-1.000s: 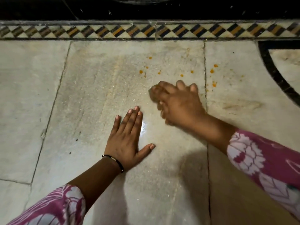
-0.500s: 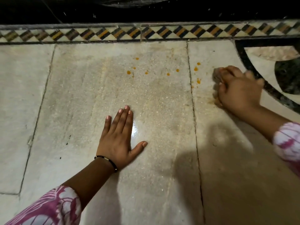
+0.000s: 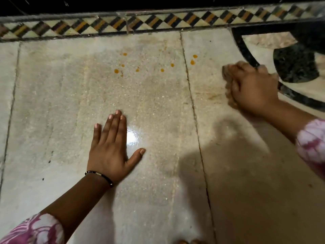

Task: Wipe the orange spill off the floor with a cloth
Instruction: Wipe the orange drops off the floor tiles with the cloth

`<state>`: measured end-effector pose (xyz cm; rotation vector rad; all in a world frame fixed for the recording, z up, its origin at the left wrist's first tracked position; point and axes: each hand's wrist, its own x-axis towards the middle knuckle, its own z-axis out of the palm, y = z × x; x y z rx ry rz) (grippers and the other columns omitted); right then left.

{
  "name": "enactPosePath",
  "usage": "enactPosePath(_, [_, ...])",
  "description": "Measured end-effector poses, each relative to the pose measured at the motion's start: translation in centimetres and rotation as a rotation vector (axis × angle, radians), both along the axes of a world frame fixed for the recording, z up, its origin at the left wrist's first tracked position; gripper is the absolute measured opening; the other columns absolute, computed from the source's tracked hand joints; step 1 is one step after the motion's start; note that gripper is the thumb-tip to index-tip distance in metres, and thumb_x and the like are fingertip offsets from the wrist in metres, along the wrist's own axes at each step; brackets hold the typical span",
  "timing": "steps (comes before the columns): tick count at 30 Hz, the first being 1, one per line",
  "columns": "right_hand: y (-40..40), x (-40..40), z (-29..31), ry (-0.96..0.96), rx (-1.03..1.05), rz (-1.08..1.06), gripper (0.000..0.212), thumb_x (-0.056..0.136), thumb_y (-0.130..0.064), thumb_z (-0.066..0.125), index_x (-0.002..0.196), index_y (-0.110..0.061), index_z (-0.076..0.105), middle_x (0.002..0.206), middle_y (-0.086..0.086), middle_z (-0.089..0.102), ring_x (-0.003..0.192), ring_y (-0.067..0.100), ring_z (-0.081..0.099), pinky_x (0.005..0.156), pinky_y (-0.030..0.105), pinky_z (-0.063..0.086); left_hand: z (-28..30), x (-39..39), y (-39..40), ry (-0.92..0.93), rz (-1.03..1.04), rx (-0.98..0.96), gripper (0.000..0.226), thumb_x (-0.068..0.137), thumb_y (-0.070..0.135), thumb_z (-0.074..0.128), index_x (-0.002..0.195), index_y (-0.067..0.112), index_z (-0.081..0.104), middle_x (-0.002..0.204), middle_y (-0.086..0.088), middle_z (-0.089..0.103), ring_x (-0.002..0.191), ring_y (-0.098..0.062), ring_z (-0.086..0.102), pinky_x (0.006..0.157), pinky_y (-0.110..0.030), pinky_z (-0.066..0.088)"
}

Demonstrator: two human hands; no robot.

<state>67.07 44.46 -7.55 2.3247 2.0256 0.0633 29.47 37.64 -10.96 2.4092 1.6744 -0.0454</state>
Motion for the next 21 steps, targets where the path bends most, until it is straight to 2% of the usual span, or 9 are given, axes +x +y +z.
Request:
enactPosePath(3, [7.4,-1.3,0.1,0.084,-0.027,-0.035,0.043,0.09,-0.033,0.041,0.132,-0.027,0.048,0.144,0.006,0.04,0.121,0.039,0.038,0.097,0.056,0.029,0.1,-0.1,-0.1,0.003,-0.002,-0.013,0.092,0.086,0.07,0.023,0.151,0.006,0.014,0.159,-0.01,0.012,0.147,-0.023,0.01,0.118,-0.047,0.006])
enactPosePath(5, [9.9,-4.3,0.1,0.078,-0.065,0.097,0.047,0.09,-0.032,0.045,0.136,-0.03,0.045,0.149,0.002,0.035,0.123,0.037,0.036,0.096,0.051,0.027,0.2,0.0,0.0,0.003,-0.004,-0.022,0.091,0.086,0.07,0.023,0.151,0.006,0.014,0.159,-0.01,0.012,0.147,-0.023,0.01,0.118,-0.046,0.005])
enactPosePath(8, [7.7,-8.6,0.0,0.075,-0.091,0.372,0.049,0.091,-0.033,0.04,0.14,-0.034,0.039,0.145,-0.008,0.04,0.107,0.022,0.04,0.079,0.035,0.018,0.2,0.0,0.0,-0.012,0.0,-0.008,0.092,0.085,0.07,0.025,0.151,0.006,0.016,0.159,-0.01,0.013,0.146,-0.024,0.011,0.118,-0.045,0.004])
enactPosePath(9, [5.8,-8.8,-0.2,0.092,-0.091,0.456,0.049,0.092,-0.035,0.035,0.141,-0.036,0.038,0.144,-0.01,0.042,0.101,0.019,0.04,0.075,0.032,0.014,0.4,0.0,0.0,-0.034,0.009,0.0,0.093,0.084,0.07,0.027,0.15,0.006,0.018,0.159,-0.01,0.014,0.146,-0.024,0.012,0.117,-0.045,0.006])
enactPosePath(11, [2.3,-6.9,-0.4,0.121,-0.105,0.536,0.054,0.088,-0.04,0.028,0.142,-0.039,0.037,0.147,-0.01,0.04,0.1,0.023,0.043,0.076,0.033,0.018,0.9,0.7,0.4,-0.105,0.015,0.012,0.092,0.082,0.07,0.034,0.148,0.005,0.026,0.157,-0.011,0.021,0.145,-0.025,0.015,0.117,-0.047,0.009])
enactPosePath(13, [1.3,-3.4,-0.2,0.127,-0.061,0.434,0.057,0.084,-0.042,0.027,0.139,-0.039,0.041,0.147,-0.008,0.041,0.101,0.028,0.046,0.079,0.039,0.03,1.2,2.4,1.2,-0.144,-0.028,0.038,0.09,0.082,0.069,0.038,0.148,0.008,0.027,0.157,-0.01,0.023,0.145,-0.026,0.015,0.117,-0.046,0.006])
enactPosePath(15, [2.8,-0.2,-0.1,0.116,0.007,0.28,0.055,0.084,-0.038,0.031,0.137,-0.034,0.046,0.145,-0.003,0.042,0.103,0.035,0.047,0.084,0.046,0.037,0.8,4.6,2.1,-0.131,-0.08,0.023,0.091,0.084,0.071,0.033,0.151,0.01,0.02,0.159,-0.008,0.015,0.147,-0.024,0.008,0.117,-0.044,0.0])
enactPosePath(18, [8.6,0.7,0.0,0.043,0.059,0.08,0.044,0.091,-0.032,0.04,0.133,-0.028,0.05,0.142,0.004,0.043,0.111,0.04,0.043,0.089,0.05,0.033,-0.4,6.2,2.8,-0.032,-0.112,-0.011,0.094,0.085,0.075,0.023,0.152,0.011,0.009,0.161,-0.006,0.004,0.148,-0.021,0.0,0.118,-0.05,0.0])
enactPosePath(21, [14.3,-3.4,0.2,0.1,0.019,0.029,0.034,0.092,-0.034,0.045,0.122,-0.027,0.058,0.129,0.009,0.049,0.115,0.037,0.044,0.094,0.047,0.036,-0.5,6.2,2.7,-0.005,-0.124,-0.011,0.094,0.085,0.076,0.021,0.152,0.01,0.01,0.161,-0.006,0.004,0.148,-0.02,0.0,0.118,-0.051,0.003])
